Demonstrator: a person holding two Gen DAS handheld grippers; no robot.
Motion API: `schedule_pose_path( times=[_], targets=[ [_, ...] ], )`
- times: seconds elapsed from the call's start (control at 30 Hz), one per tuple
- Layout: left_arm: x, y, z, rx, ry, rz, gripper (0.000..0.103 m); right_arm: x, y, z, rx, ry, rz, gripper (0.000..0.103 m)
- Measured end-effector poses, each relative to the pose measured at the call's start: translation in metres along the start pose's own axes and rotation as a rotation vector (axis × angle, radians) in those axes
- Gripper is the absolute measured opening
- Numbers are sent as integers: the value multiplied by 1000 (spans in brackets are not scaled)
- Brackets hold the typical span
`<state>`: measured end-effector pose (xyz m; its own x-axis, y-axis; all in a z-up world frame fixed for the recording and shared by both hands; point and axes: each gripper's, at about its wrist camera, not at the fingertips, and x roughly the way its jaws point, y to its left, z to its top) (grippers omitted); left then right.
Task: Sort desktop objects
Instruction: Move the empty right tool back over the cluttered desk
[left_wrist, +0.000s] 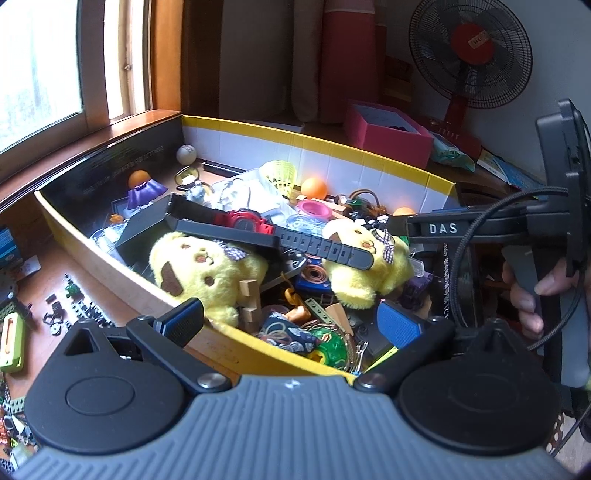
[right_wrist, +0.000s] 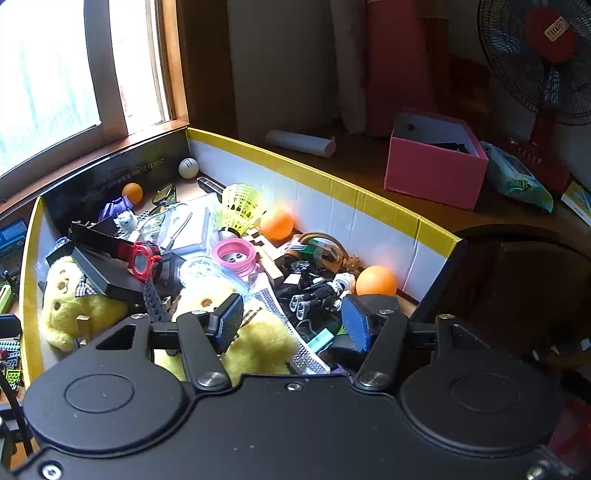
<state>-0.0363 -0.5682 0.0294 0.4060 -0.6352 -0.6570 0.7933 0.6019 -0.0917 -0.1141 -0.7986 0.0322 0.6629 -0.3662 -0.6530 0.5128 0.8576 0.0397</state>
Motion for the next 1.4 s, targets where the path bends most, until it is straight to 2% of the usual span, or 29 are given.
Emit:
schedule_pose_path(
  times=[0.6, 1.03, 1.2, 1.4],
  targets=[
    [-30, 27, -18, -43, -13, 22, 103, -27, 28, -17, 23, -4, 10, 58],
    [-69, 66, -47, -43, -16, 30, 103, -62, 84, -38, 47, -28, 22, 58],
    [-86, 83, -63, -61, -14, 75, 103, -79, 112, -48, 25, -46, 50, 61],
    [-111, 100, -74, -127, -45, 154, 103, -90, 140, -57, -23, -43, 137, 62]
  ],
)
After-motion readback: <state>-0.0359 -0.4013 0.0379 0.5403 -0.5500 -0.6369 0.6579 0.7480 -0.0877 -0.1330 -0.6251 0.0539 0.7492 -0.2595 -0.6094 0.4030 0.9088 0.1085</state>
